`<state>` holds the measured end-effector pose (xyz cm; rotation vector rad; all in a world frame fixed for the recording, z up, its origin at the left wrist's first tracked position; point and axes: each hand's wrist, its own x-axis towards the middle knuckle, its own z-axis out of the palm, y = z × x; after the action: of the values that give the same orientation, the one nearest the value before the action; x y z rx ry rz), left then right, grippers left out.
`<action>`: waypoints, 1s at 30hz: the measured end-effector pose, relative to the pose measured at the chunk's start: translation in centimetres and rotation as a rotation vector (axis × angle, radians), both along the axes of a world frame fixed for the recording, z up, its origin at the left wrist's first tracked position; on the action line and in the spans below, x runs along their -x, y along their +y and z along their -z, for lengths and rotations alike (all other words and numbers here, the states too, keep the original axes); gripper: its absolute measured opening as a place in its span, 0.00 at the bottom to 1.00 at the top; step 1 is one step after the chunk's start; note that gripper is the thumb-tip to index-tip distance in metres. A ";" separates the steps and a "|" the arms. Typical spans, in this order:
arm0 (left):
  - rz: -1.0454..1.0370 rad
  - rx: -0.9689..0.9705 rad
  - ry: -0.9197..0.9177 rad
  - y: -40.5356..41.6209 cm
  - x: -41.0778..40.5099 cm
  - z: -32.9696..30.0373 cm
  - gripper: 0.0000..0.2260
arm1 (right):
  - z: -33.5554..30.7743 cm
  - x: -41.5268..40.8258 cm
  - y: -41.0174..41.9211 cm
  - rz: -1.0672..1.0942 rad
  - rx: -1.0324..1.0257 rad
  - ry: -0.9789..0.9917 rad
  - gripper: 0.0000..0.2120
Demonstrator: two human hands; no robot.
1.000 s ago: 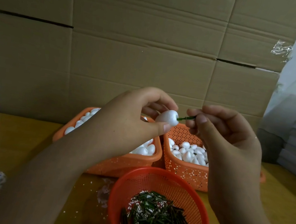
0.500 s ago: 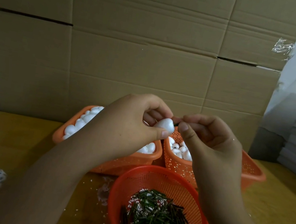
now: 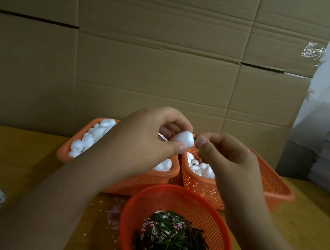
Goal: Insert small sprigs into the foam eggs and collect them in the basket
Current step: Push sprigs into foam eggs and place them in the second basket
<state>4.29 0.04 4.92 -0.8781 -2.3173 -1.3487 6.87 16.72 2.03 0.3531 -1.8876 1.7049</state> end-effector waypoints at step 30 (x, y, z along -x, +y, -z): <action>-0.128 0.174 0.015 -0.1 1.2 2.5 0.12 | 2.2 1.3 -0.5 -0.087 0.067 -0.230 0.17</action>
<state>3.13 -0.07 2.46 -0.7714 -2.4615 -1.0984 5.54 16.26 -0.16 0.2228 -1.9951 1.9326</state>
